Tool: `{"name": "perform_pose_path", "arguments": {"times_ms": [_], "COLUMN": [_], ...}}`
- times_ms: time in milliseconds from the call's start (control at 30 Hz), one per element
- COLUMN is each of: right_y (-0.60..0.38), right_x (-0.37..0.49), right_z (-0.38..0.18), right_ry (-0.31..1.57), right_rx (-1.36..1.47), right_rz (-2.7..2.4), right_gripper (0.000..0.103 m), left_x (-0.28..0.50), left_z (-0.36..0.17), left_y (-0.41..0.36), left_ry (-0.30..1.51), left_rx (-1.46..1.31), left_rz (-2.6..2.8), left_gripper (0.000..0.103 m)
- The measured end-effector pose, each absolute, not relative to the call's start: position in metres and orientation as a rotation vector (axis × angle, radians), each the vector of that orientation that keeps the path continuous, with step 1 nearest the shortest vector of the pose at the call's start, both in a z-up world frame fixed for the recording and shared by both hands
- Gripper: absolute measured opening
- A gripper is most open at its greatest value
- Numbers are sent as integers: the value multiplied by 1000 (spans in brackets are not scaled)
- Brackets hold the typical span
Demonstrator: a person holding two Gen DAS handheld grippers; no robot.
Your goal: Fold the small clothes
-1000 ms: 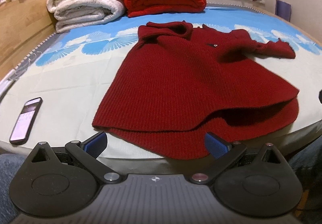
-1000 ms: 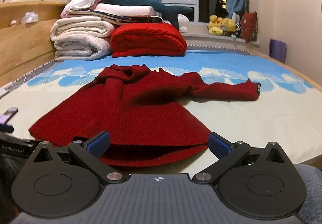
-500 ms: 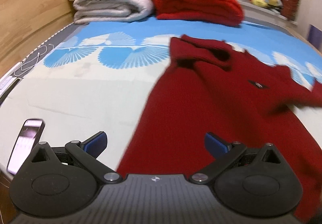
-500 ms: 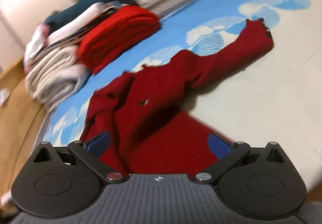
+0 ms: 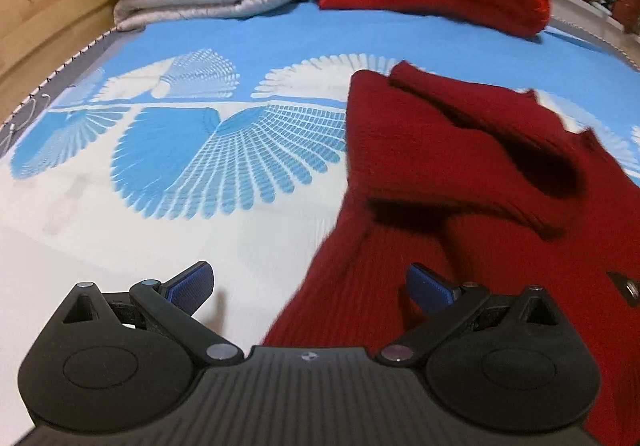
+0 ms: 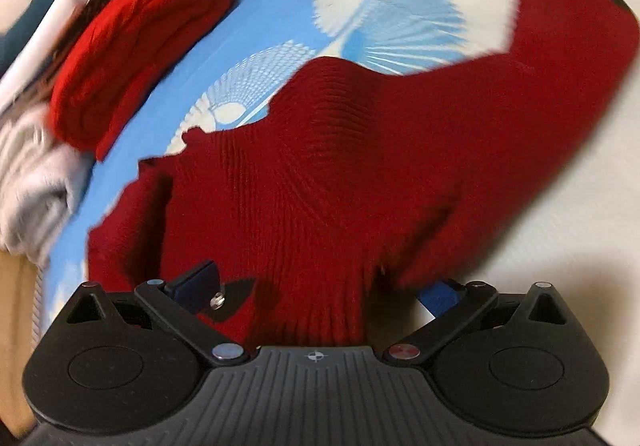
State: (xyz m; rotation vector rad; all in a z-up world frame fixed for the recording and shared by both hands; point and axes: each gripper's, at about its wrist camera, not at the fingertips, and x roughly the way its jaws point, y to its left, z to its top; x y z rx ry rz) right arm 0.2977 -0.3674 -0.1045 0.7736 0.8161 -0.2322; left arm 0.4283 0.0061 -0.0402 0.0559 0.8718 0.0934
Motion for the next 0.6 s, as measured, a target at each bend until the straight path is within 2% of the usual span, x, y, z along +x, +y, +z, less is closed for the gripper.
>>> {"name": "perform_pose_path", "arguments": {"times_ms": [33,67,100,133,167,200,300,500,533,567,600], "right_y": [-367,-371,-374,-381,-387,-391,-398,-419,-422,-424,-425], "right_x": [302,306,308,315,317,319,323,333,338,343,347], "right_z": [-103,-101,-99,-100,-100,-99,-81,-67,-72,-80,-87], "right_ry": [808,805,804,807,815,808,699,545,559,598,652], "right_rx": [748,734,733,746,759,758,599,513,515,508,502], "right_rz": [-238,-250,-269,-292,-294,-302,-388,-435,-432,-436,-450], "right_gripper": [94,87,63,30,28,24,18,17,20,24,39], "left_x": [437,445,454,462,466,469,473,471,470,469,466], "left_z": [-44,-47,-48,-49,-49,-49,-47,-49,-50,-52,-52], "left_y": [8,10,13,17,21,22,16,15,15,16,15], "left_ry": [871,876,882,892,892,900,889,893,892,891,882], "left_rx": [33,3,-29,-100,-164,-207,-194,-143,-133,-117,-95], "left_rz": [95,101,109,86,70,55,80,22,24,36,48], "left_gripper": [89,66,59,44,24,19,18,21,33,49,58]}}
